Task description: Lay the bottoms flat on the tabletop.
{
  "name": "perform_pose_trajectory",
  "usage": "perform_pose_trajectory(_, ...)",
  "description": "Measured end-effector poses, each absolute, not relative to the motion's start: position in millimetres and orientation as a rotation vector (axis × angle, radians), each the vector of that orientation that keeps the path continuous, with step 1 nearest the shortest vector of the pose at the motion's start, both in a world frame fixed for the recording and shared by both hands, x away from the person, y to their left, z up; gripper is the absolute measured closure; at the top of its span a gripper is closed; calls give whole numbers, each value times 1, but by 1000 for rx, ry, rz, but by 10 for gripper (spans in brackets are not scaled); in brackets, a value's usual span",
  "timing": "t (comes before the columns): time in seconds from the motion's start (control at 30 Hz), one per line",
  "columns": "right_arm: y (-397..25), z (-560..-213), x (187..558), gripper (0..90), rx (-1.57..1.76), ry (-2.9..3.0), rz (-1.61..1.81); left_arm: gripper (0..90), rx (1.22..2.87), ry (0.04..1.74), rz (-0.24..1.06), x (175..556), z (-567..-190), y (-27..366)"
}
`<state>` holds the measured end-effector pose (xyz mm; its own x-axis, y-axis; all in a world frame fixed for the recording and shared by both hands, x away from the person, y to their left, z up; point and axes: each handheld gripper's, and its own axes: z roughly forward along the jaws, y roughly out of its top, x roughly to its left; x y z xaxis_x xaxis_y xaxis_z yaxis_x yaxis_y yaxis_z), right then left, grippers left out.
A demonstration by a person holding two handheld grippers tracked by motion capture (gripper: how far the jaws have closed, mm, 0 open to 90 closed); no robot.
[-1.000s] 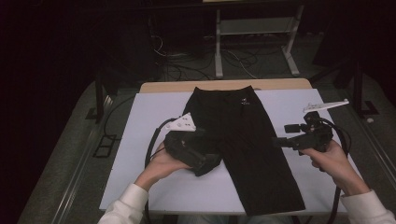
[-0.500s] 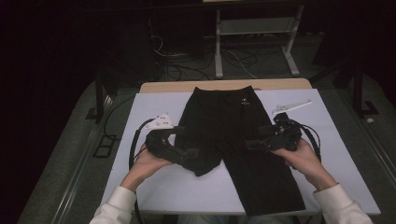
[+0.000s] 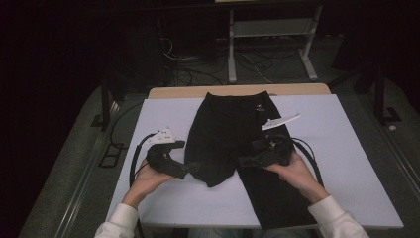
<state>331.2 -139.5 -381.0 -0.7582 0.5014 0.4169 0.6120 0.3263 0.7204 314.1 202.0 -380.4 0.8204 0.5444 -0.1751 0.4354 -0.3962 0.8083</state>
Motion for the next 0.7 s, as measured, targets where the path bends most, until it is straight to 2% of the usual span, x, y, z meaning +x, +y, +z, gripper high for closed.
perform_pose_trajectory(0.07, -131, -388, 330, 42, -1018, -2459, -1415, 0, 2062, 740, 135, 314, -389, 205)
perform_pose_trajectory(0.43, -89, -419, 327, 73, -965, -2510, -1274, 0, 2128, 792, 86, 317, -422, 208)
perform_pose_trajectory(0.7, -75, -437, 325, 140, -989, -2574, -1241, 0, 2233, 802, 39, 322, -441, 198)
